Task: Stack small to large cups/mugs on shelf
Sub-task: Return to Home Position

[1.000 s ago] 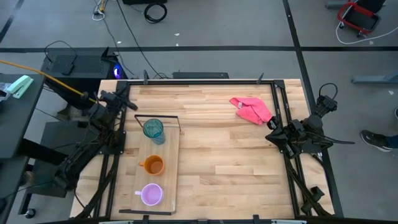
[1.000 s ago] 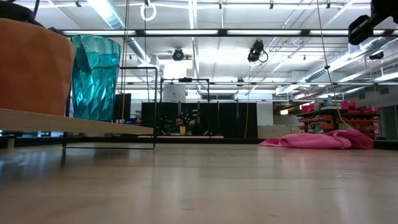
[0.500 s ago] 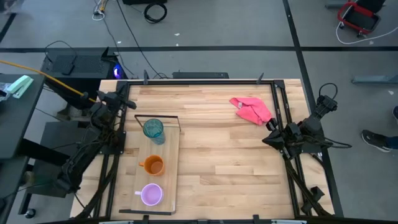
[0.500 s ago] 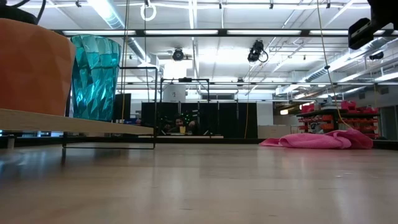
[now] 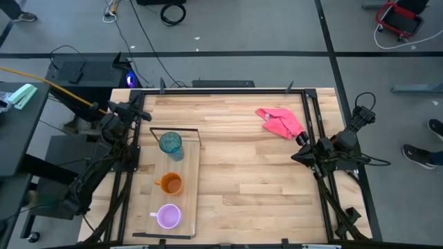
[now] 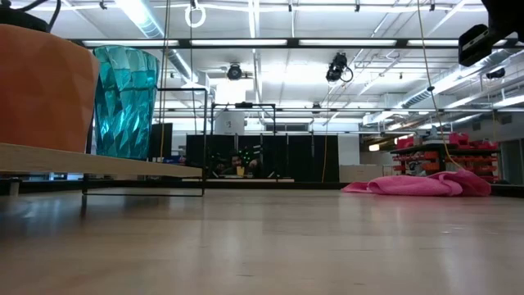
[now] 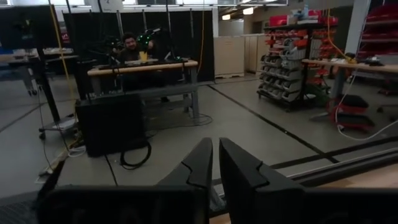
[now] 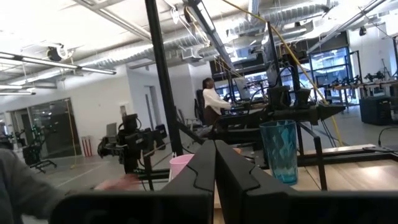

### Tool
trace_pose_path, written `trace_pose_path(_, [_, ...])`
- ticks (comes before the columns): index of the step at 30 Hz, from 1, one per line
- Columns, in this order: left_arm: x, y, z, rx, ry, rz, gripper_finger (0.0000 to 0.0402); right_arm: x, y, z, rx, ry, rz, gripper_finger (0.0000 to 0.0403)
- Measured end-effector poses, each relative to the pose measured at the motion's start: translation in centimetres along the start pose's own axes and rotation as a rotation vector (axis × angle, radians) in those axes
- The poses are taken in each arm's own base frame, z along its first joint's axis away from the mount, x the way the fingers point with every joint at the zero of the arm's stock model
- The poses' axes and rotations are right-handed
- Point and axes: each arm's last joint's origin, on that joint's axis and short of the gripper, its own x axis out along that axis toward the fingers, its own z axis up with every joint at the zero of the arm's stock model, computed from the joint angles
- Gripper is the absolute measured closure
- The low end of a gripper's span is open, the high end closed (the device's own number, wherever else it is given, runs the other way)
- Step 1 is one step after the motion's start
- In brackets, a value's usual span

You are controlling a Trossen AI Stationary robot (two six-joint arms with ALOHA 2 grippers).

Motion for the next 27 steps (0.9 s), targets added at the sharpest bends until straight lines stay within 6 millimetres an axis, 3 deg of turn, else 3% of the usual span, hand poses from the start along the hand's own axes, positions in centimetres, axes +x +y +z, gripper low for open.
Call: trace_pose_path(27, [0.0,0.0,-0.02,-0.031,0.002,0.0,0.0372,0.0,0.0,0.01,0.0,-0.001,0.0,0.0389])
